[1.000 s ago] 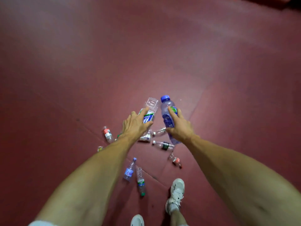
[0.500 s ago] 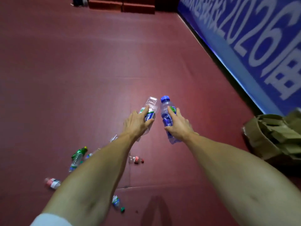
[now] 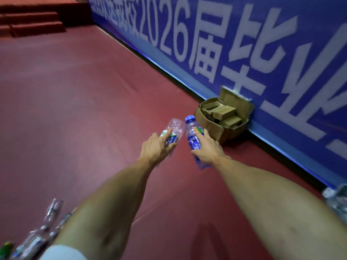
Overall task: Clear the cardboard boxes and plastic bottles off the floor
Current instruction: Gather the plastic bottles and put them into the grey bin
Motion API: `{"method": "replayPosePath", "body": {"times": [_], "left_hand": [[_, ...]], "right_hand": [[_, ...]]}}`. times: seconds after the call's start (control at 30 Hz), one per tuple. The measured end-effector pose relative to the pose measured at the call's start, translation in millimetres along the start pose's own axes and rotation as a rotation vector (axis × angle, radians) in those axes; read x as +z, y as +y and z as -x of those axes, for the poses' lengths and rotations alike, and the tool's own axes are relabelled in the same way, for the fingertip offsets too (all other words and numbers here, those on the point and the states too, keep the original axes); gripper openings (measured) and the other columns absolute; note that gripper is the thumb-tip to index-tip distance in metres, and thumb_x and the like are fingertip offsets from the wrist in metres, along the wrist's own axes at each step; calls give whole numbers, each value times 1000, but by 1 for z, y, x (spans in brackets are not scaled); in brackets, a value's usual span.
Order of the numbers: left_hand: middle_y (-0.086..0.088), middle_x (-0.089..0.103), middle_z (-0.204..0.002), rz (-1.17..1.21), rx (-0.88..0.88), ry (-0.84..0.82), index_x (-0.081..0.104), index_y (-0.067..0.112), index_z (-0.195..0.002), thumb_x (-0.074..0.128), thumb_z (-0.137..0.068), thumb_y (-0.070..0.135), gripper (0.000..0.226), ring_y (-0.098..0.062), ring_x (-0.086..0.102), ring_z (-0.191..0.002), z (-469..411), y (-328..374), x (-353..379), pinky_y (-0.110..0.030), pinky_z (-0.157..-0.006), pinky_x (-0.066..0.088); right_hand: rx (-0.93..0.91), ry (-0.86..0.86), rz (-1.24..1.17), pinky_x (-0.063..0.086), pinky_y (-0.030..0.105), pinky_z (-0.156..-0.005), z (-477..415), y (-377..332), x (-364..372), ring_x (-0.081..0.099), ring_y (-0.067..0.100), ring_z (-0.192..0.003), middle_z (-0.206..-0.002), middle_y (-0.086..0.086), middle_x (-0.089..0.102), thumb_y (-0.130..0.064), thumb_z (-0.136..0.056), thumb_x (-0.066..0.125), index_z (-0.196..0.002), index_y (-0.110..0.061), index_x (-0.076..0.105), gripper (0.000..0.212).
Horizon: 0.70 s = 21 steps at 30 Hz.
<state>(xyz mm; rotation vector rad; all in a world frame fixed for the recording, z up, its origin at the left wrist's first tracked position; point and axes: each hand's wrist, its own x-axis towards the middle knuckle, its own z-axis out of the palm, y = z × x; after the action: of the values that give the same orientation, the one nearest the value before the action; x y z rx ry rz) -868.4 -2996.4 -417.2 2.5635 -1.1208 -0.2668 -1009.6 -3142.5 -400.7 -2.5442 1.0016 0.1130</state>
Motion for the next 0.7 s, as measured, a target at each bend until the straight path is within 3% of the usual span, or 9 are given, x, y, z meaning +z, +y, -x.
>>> {"method": "replayPosePath", "body": {"times": [0.17, 0.43, 0.7], "left_hand": [[-13, 51, -114, -33, 204, -52, 23, 48, -153, 41, -97, 65, 61, -37, 59, -104, -35, 140, 40, -41, -87, 47], [-15, 51, -127, -62, 523, -150, 23, 45, -154, 41, -99, 61, 61, -35, 55, -115, -81, 325, 101, -40, -88, 45], [-14, 50, -129, -174, 778, -267, 14, 44, -157, 37, -97, 66, 67, -27, 61, -102, -152, 472, 171, -36, -78, 48]], "right_hand": [[172, 89, -21, 44, 40, -95, 24, 132, -58, 56, 44, -114, -164, 5, 11, -28, -87, 65, -157, -41, 11, 89], [463, 206, -167, 42, 41, -102, 62, 294, -107, 49, 42, -128, -167, 2, 5, -29, -89, 66, -158, -42, 6, 92], [708, 344, -275, 43, 33, -94, 56, 416, -140, 49, 35, -131, -168, 0, 4, -27, -92, 67, -159, -41, 6, 92]]}}
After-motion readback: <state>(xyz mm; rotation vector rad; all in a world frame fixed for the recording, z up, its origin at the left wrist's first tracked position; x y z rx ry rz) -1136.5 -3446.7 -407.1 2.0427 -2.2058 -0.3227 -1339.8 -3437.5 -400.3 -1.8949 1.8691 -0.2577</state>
